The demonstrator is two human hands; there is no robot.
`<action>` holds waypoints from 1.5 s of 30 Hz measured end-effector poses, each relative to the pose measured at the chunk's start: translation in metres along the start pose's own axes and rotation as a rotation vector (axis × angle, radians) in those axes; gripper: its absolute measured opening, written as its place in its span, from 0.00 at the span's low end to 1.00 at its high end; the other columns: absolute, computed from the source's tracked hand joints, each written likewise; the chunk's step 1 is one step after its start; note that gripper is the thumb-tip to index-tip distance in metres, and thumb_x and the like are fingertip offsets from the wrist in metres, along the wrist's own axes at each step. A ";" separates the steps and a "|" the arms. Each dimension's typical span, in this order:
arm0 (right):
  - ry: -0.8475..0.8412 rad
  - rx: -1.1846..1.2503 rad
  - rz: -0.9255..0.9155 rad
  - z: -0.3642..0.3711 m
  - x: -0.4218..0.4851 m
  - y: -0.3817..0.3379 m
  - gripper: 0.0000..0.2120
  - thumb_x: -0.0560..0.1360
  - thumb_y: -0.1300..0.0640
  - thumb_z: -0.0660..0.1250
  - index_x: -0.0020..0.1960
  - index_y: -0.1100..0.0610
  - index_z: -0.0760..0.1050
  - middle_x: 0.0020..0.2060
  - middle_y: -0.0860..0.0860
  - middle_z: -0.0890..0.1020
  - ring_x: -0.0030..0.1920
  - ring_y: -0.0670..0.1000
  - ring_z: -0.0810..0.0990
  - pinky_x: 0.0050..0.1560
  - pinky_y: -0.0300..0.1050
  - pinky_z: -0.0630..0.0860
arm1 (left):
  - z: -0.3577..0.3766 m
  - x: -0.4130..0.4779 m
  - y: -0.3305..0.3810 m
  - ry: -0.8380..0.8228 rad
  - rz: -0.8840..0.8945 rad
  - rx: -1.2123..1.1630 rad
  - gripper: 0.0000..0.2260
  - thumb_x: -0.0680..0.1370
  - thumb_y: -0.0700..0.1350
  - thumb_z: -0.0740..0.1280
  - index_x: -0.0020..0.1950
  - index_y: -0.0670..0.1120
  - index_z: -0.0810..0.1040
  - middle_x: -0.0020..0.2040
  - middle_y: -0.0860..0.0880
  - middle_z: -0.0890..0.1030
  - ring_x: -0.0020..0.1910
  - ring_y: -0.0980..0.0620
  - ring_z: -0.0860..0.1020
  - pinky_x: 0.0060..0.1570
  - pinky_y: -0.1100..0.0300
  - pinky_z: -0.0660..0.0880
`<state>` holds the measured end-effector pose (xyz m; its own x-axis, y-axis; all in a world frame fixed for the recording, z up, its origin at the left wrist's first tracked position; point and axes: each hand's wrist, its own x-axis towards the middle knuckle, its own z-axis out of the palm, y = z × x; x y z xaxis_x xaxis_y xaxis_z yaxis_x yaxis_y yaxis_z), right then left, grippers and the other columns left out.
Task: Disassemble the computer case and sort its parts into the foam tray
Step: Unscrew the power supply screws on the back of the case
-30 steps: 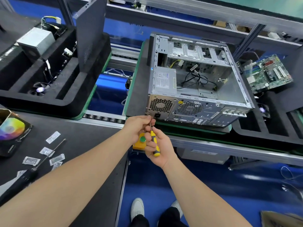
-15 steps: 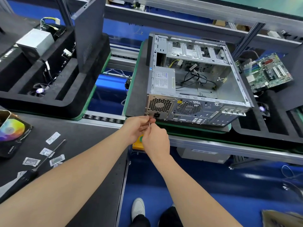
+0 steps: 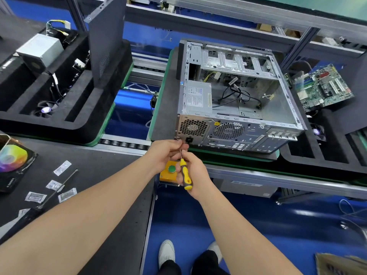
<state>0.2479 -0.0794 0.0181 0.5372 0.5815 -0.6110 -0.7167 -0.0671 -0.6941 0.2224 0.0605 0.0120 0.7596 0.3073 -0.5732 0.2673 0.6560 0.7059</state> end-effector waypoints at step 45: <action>-0.328 0.684 0.246 -0.002 -0.002 0.007 0.14 0.85 0.52 0.61 0.51 0.61 0.78 0.30 0.49 0.68 0.20 0.46 0.66 0.19 0.38 0.62 | -0.005 0.008 -0.007 -0.046 -0.005 -0.018 0.09 0.81 0.40 0.68 0.58 0.37 0.82 0.55 0.41 0.86 0.56 0.47 0.85 0.53 0.54 0.79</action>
<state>0.2423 -0.0824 0.0134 0.2464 0.8307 -0.4992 -0.9687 0.2265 -0.1013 0.2238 0.0617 0.0006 0.7848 0.2726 -0.5566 0.2603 0.6700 0.6952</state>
